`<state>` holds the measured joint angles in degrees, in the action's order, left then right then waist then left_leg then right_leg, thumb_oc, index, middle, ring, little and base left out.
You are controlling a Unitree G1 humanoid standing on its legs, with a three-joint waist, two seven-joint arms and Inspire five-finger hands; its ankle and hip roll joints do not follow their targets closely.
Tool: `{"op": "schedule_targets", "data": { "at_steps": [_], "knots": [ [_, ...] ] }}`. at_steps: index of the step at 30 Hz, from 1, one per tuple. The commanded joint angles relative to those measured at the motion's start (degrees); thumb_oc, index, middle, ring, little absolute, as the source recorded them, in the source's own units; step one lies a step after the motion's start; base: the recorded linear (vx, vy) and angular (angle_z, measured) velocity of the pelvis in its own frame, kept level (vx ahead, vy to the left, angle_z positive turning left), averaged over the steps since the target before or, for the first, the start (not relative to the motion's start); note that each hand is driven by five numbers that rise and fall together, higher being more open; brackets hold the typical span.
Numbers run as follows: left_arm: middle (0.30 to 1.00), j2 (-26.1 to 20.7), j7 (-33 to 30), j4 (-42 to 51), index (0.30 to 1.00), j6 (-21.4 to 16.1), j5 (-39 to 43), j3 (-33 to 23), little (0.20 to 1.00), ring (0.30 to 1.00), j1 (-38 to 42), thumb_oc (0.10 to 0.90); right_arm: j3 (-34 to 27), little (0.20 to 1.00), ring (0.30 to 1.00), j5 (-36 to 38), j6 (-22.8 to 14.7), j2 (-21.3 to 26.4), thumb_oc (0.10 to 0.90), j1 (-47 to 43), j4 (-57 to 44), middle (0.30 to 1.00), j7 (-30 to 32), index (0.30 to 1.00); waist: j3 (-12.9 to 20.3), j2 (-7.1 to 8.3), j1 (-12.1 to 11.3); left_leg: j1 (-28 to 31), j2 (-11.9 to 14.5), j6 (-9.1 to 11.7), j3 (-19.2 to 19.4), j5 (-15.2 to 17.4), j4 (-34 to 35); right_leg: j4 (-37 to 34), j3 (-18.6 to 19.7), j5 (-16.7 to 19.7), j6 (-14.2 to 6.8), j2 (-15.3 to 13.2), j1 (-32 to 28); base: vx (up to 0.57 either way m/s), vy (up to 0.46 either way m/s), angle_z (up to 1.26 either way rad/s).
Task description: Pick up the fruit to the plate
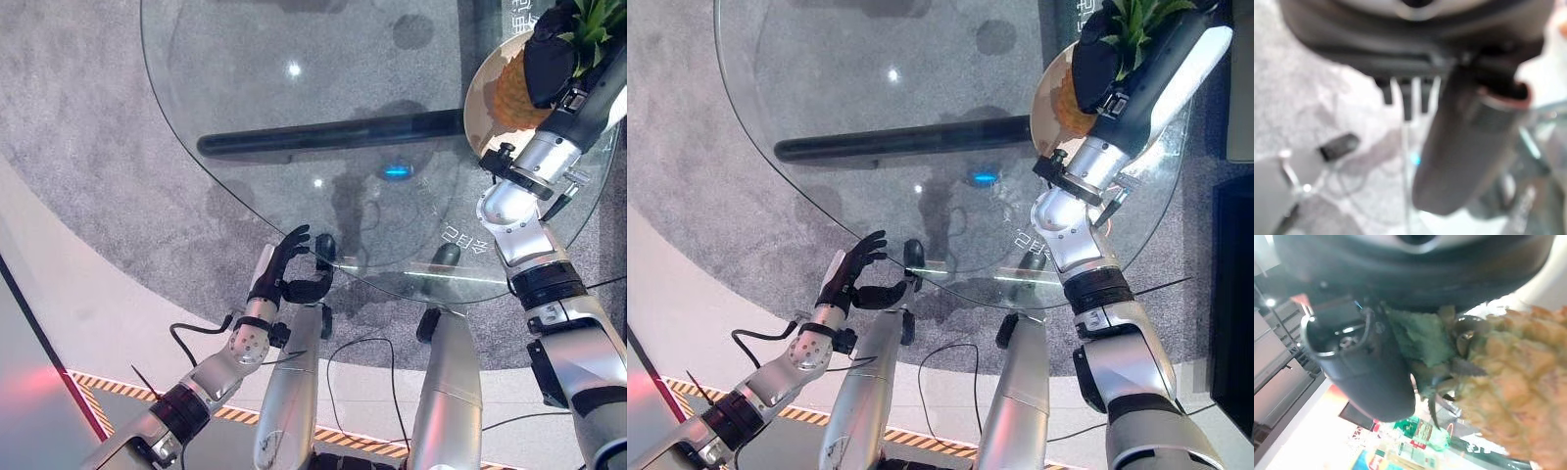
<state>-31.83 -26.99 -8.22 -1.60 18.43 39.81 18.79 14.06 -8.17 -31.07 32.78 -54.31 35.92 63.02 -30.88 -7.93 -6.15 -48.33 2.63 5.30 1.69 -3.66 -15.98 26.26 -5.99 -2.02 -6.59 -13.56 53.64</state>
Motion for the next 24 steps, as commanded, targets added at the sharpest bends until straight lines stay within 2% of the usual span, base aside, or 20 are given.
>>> {"op": "schedule_targets", "data": {
  "at_steps": [1, 9, 24],
  "knots": [
    [0.9, 2.4, 0.0, 2.5, 0.9, 0.4, 1.3, 5.0, 0.9, 0.9, -1.0, 0.8, 0.4, 0.2, 0.3, -3.9, -6.8, 5.9, 0.1, -6.4, -4.1, 0.3, 6.0, 0.3, 1.1, -5.48, 2.3, -2.4, -9.2, -4.9, 4.8, 5.9, -5.4, -6.8, -4.5, 1.6, 2.6, 8.0, -1.1, 0.0, 0.0, 0.0],
    [0.9, 2.3, -1.3, 2.7, 0.9, -0.4, 2.9, 5.2, 0.9, 0.9, -0.6, 0.8, 0.4, 0.2, 0.3, -4.5, -4.9, 5.7, 0.1, -6.3, -2.8, 0.3, 6.1, 0.3, 1.1, -5.87, 2.2, -3.2, -9.1, -4.7, 4.9, 5.3, -4.8, -6.9, -4.3, 1.8, 2.6, 8.2, -0.1, 0.0, 0.0, 0.0],
    [0.9, 2.8, -2.8, 2.0, 0.9, -1.7, 4.0, 4.5, 0.9, 0.9, -0.7, 0.8, 0.8, 0.208, 0.307, 0.1, -6.0, 5.7, 0.108, -5.1, 2.9, 0.307, 3.3, 0.307, 1.1, -6.02, 2.1, -2.9, -9.2, -4.5, 4.8, 4.7, -3.8, -7.9, -4.6, 2.4, 2.6, 8.3, -0.5, 0.0, 0.0, 0.0]
  ]
}}
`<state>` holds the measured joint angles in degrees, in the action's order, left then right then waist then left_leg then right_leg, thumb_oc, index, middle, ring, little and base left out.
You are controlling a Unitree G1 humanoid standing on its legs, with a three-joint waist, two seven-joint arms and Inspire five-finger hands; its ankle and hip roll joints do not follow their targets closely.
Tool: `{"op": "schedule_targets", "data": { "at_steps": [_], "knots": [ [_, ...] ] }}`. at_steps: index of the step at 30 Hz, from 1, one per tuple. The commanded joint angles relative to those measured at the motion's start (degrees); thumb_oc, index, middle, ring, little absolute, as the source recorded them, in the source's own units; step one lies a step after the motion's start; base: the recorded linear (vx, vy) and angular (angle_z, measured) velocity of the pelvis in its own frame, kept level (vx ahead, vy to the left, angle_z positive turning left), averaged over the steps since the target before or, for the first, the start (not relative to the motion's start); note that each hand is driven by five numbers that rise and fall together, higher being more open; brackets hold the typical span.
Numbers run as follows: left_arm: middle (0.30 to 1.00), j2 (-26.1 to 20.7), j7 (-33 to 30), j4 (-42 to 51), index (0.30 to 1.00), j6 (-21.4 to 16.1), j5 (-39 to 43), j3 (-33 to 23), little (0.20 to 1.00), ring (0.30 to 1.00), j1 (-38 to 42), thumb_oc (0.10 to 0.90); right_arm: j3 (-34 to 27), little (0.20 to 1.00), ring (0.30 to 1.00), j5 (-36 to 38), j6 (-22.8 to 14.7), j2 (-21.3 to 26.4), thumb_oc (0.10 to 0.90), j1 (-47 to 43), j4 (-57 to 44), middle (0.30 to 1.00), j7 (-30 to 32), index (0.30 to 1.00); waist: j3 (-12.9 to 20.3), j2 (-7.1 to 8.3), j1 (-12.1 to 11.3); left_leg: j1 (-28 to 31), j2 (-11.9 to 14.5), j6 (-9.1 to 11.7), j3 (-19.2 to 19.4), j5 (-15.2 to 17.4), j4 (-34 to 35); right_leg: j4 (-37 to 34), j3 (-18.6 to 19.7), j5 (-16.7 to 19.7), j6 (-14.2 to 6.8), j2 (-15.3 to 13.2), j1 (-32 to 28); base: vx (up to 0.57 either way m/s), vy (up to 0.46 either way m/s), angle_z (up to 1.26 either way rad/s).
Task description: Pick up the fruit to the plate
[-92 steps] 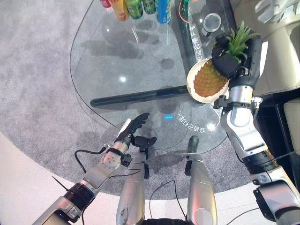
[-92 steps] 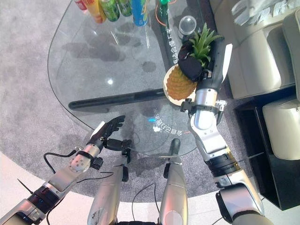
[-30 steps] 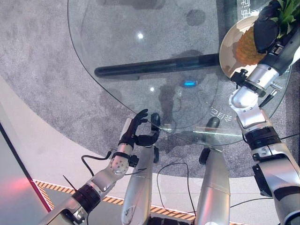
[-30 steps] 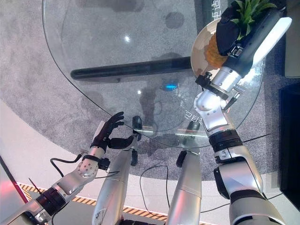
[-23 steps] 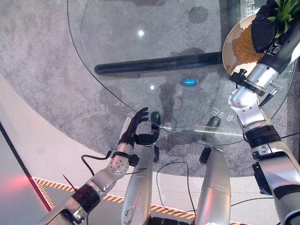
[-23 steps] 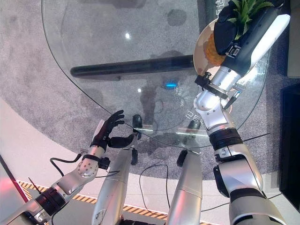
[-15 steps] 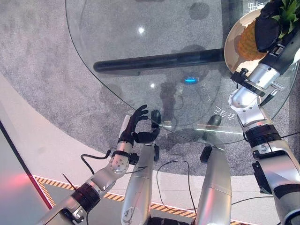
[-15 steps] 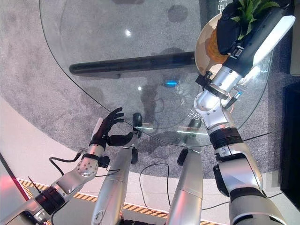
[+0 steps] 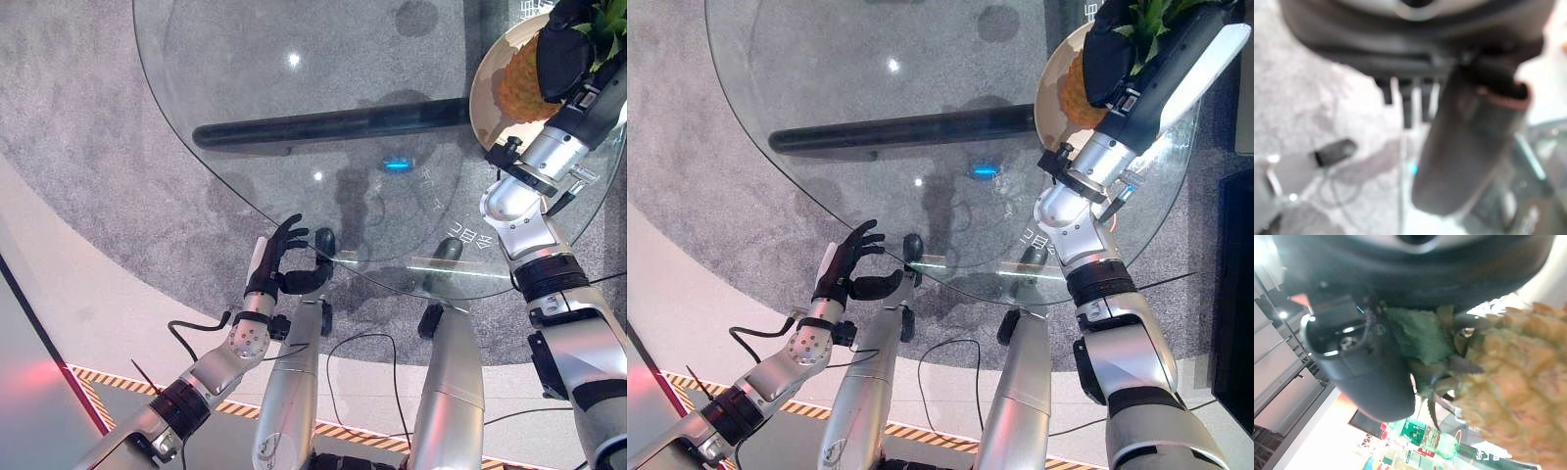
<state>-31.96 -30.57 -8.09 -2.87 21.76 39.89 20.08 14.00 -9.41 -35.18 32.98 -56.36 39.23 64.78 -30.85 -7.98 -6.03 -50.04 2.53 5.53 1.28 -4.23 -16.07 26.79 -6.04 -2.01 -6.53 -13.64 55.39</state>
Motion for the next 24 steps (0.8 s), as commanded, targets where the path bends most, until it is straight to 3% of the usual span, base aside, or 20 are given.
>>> {"op": "schedule_targets", "data": {
  "at_steps": [1, 2, 3, 14, 24],
  "knots": [
    [0.9, 2.8, 0.7, 1.9, 0.9, -0.4, 0.7, 4.5, 0.9, 0.9, -2.0, 0.8, 0.9, 0.439, 0.505, 1.4, -1.8, 5.4, 0.339, -3.1, -0.4, 0.505, 1.3, 0.505, 1.1, -5.95, 2.0, -1.1, -9.1, -4.7, 5.2, 5.3, -3.6, -8.6, -4.7, 2.4, 2.6, 8.4, -2.5, 0.0, 0.0, 0.0],
    [0.9, 2.9, 0.6, 2.1, 0.9, -0.3, 0.5, 4.6, 0.9, 0.9, -2.1, 0.8, 0.9, 0.785, 0.801, 1.6, -1.7, 5.3, 0.685, -3.0, -0.6, 0.801, 1.1, 0.801, 1.1, -5.89, 1.9, -0.9, -9.1, -4.8, 5.2, 5.2, -3.5, -8.7, -4.8, 2.4, 2.6, 8.4, -2.6, 0.0, 0.0, 0.0],
    [0.9, 2.7, 0.6, 2.1, 0.9, -0.3, 0.6, 4.7, 0.9, 0.9, -2.1, 0.8, 0.9, 0.9, 0.9, 1.8, -1.3, 5.2, 0.8, -3.1, -0.8, 0.9, 0.9, 0.9, 1.1, -5.85, 2.0, -0.8, -9.1, -4.7, 5.2, 5.2, -3.4, -8.8, -4.8, 2.5, 2.6, 8.4, -2.8, 0.0, 0.0, 0.0],
    [0.9, 2.7, 0.2, 2.0, 0.9, -0.7, -0.3, 4.2, 0.9, 0.9, -2.8, 0.8, -0.2, 0.9, 0.9, -0.2, 0.9, 4.1, 0.8, -1.2, -6.1, 0.9, 2.2, 0.9, 1.1, -4.59, 2.5, 1.2, -8.9, -4.9, 5.6, 5.4, -2.8, -9.2, -5.0, 2.4, 2.5, 8.6, -5.1, 0.0, 0.0, 0.0],
    [0.9, 2.8, 0.3, 1.3, 0.9, -1.3, -0.8, 2.1, 0.9, 0.9, -4.4, 0.8, -2.0, 0.9, 0.9, -4.9, 6.9, 4.5, 0.8, 2.3, -17.9, 0.9, 2.6, 0.9, 1.1, -2.27, 3.6, 2.9, -8.5, -5.0, 6.0, 5.8, -2.6, -9.9, -5.1, 2.7, 2.4, 9.0, -7.4, 0.0, 0.0, 0.0]
  ]
}}
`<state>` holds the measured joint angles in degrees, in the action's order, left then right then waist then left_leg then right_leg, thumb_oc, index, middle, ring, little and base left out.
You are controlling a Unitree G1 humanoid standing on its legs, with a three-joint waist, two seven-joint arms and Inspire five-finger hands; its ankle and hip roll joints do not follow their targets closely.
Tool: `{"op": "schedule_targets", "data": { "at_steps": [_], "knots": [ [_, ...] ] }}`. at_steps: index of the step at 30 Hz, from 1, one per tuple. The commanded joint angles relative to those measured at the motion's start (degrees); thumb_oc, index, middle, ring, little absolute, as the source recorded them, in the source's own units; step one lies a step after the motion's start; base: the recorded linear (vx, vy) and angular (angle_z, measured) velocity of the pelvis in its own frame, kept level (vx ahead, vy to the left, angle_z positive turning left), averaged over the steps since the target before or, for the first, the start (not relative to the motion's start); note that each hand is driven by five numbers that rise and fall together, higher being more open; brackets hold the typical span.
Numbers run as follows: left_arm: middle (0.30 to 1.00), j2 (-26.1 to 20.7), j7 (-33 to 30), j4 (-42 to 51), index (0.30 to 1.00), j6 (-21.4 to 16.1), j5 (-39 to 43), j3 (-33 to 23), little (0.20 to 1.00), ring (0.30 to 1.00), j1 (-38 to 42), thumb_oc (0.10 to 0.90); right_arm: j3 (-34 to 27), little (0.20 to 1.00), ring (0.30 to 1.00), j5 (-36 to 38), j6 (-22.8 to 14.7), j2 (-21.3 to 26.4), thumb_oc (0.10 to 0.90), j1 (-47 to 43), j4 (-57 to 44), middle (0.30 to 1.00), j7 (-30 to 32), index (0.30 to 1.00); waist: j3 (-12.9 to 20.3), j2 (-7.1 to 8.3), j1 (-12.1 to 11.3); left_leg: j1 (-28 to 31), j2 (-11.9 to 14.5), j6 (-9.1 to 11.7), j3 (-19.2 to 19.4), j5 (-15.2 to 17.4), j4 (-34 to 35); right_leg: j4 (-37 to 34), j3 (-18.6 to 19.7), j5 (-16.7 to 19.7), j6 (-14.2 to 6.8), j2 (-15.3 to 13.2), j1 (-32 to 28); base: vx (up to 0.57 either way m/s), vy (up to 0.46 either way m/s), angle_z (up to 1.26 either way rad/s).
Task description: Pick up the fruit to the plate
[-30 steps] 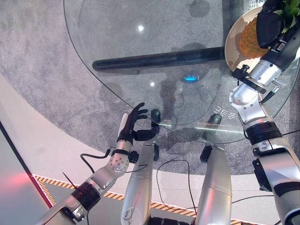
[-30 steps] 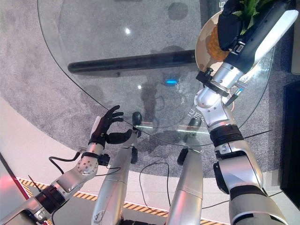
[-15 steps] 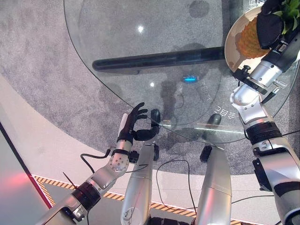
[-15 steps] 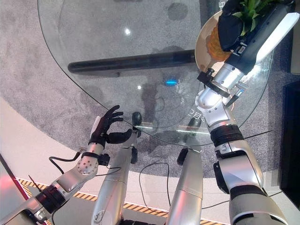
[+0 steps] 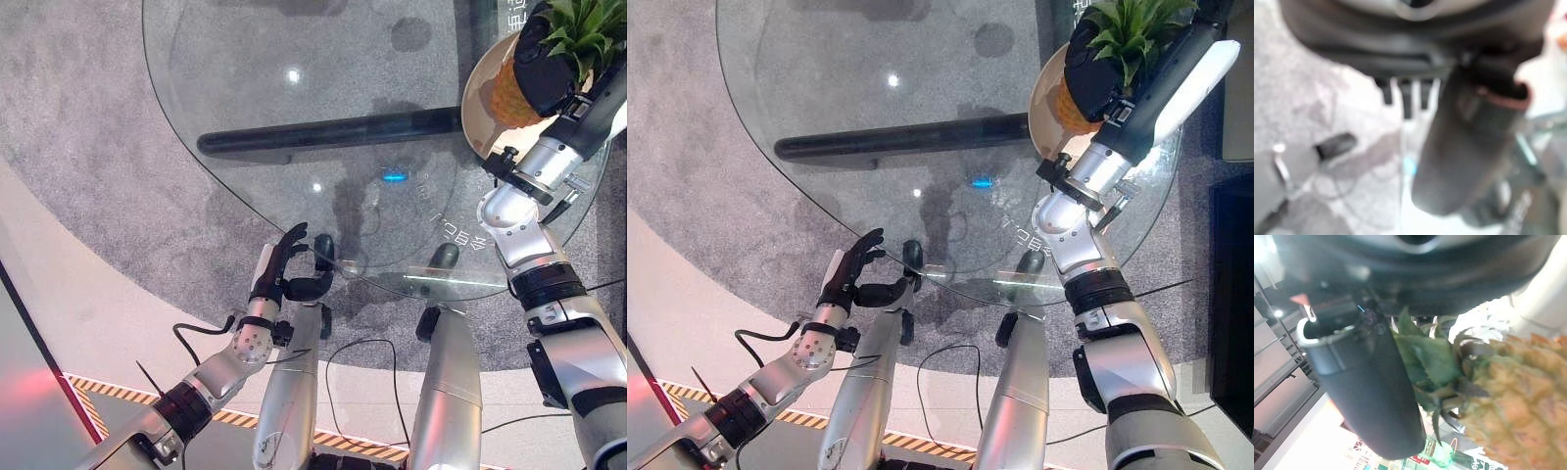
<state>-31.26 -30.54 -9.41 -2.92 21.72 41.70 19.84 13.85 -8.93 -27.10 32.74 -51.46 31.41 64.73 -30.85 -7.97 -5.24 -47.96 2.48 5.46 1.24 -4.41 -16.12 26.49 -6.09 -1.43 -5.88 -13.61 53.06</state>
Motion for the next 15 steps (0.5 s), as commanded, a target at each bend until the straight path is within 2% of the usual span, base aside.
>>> {"op": "schedule_targets", "data": {
  "at_steps": [1, 15],
  "knots": [
    [0.9, 2.1, 0.3, 2.6, 0.9, -1.3, -0.9, 0.2, 0.9, 0.9, -4.2, 0.8, -1.9, 0.9, 0.9, -6.0, -0.5, 4.8, 0.8, -2.3, -10.8, 0.9, 2.8, 0.9, 1.1, -2.1, 2.9, 0.9, -8.4, -4.9, 6.1, 6.1, -2.6, -9.6, -5.1, 2.1, 1.7, 9.0, -5.2, 0.0, 0.0, 0.0],
    [0.9, 1.8, 1.2, 2.0, 0.9, -2.3, -2.0, -2.3, 0.9, 0.9, -6.5, 0.8, -2.4, 0.9, 0.9, -12.8, 6.7, 6.7, 0.8, 1.2, -18.8, 0.9, 4.7, 0.9, 1.1, -0.02, 3.4, 3.0, -8.3, -5.3, 6.3, 7.1, -3.3, -9.8, -5.4, 1.8, 1.7, 9.0, -8.0, 0.0, 0.0, 0.0]
  ]
}}
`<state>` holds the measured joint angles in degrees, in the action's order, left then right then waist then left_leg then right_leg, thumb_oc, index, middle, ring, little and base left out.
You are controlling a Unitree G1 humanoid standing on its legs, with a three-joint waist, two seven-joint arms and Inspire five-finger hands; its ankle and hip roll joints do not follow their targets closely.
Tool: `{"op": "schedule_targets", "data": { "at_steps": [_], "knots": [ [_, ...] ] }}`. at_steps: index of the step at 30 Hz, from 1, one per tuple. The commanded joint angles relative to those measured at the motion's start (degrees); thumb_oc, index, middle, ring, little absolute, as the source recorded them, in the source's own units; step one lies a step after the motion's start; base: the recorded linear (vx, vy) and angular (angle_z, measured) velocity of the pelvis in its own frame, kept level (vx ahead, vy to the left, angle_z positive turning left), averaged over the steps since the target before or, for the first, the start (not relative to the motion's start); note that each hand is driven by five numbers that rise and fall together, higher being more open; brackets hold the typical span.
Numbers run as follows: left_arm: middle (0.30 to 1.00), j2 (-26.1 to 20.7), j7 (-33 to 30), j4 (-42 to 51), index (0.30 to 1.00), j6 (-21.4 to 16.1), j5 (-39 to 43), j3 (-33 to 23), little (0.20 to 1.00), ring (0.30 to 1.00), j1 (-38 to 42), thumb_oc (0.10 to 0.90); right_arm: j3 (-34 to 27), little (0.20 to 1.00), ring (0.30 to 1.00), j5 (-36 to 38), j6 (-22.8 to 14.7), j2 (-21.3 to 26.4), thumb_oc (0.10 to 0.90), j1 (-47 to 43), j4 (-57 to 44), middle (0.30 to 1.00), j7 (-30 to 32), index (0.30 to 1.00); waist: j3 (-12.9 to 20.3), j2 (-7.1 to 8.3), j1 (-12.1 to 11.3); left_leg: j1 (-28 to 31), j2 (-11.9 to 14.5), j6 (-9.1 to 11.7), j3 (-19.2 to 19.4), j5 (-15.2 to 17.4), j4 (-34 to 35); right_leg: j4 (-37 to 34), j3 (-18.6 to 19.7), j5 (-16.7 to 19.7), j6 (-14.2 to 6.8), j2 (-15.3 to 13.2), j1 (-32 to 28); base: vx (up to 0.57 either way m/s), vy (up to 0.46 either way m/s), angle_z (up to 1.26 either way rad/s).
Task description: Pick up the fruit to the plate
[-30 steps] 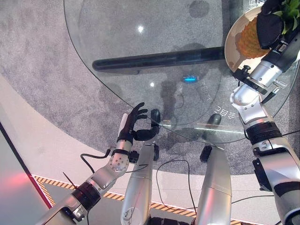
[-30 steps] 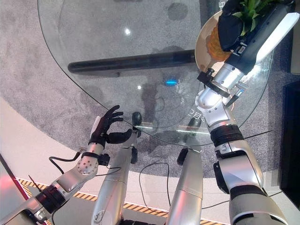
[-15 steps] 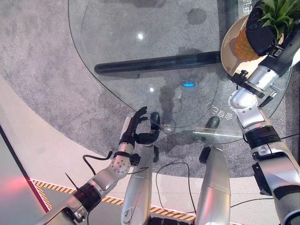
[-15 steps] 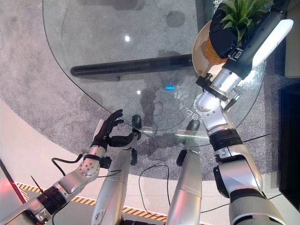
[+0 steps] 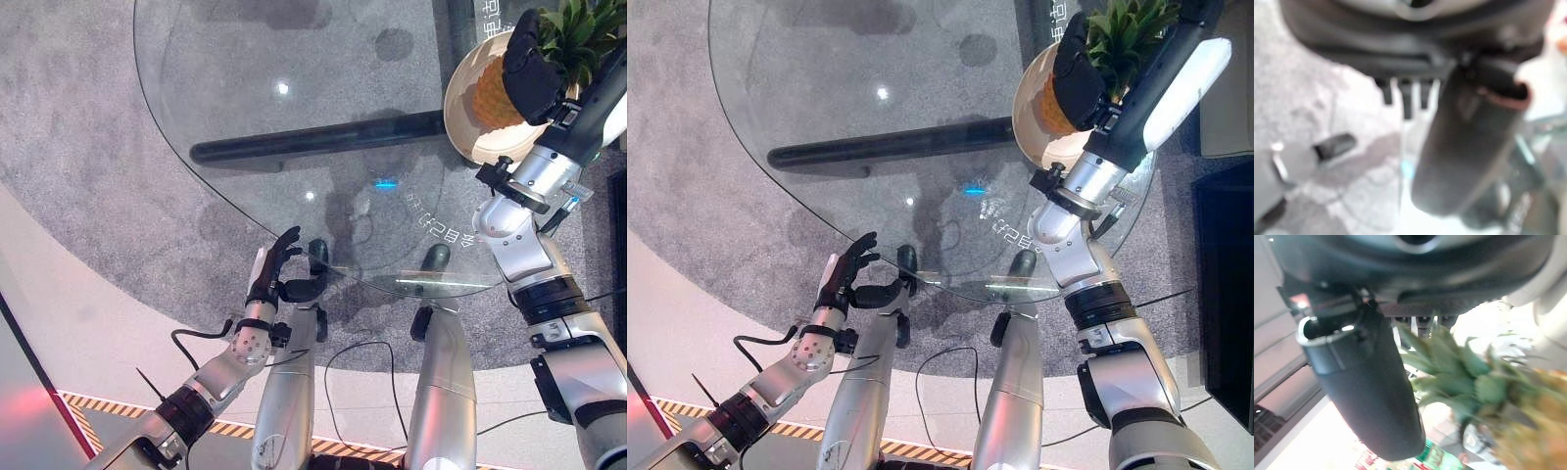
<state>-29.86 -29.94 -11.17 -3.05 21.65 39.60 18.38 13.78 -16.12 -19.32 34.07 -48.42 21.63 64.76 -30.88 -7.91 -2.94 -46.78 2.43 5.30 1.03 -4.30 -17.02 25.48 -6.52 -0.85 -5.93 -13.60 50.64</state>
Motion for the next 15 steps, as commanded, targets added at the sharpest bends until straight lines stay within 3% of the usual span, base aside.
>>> {"op": "schedule_targets", "data": {
  "at_steps": [1, 6, 8, 15],
  "knots": [
    [0.9, 0.4, 0.6, 3.7, 0.9, -2.3, -1.9, -0.4, 0.9, 0.9, -5.2, 0.8, -2.3, 0.9, 0.9, -6.2, -0.3, 5.5, 0.8, -1.5, -9.7, 0.9, 4.6, 0.9, 1.1, 0.05, 1.2, 2.0, -8.2, -5.1, 6.4, 7.1, -2.4, -8.8, -5.0, 1.3, 1.7, 8.9, -5.8, 0.0, 0.0, 0.0],
    [0.9, 0.1, 1.0, 3.6, 0.9, -2.7, -2.1, -1.1, 0.9, 0.9, -5.7, 0.8, -1.4, 0.9, 0.9, -7.6, 3.6, 7.1, 0.8, -0.9, -10.5, 0.9, 1.8, 0.9, 1.1, 0.64, 1.2, 2.6, -8.2, -5.2, 6.4, 7.2, -2.5, -9.0, -5.1, 1.3, 1.6, 8.9, -6.6, 0.0, 0.0, 0.0],
    [0.9, -0.4, 1.4, 3.9, 0.9, -2.8, -2.2, -1.7, 0.9, 0.9, -6.1, 0.8, -0.2, 0.9, 0.9, -7.8, 7.3, 9.1, 0.8, -0.9, -10.9, 0.9, 0.0, 0.9, 1.1, 1.19, 1.2, 2.9, -8.1, -5.2, 6.3, 7.3, -2.6, -9.0, -5.4, 1.2, 1.5, 8.8, -7.1, 0.0, 0.0, 0.0],
    [0.9, -1.1, 2.1, 4.1, 0.9, -3.0, -2.6, -2.9, 0.9, 0.9, -6.9, 0.8, 2.0, 0.9, 0.9, -5.1, 10.0, 11.4, 0.8, -0.6, -9.7, 0.9, -5.2, 0.9, 1.1, 2.17, 1.0, 3.0, -8.0, -5.5, 6.0, 7.9, -3.4, -8.5, -6.0, 1.0, 1.5, 8.5, -7.5, 0.0, -0.006, 0.0]
  ]
}}
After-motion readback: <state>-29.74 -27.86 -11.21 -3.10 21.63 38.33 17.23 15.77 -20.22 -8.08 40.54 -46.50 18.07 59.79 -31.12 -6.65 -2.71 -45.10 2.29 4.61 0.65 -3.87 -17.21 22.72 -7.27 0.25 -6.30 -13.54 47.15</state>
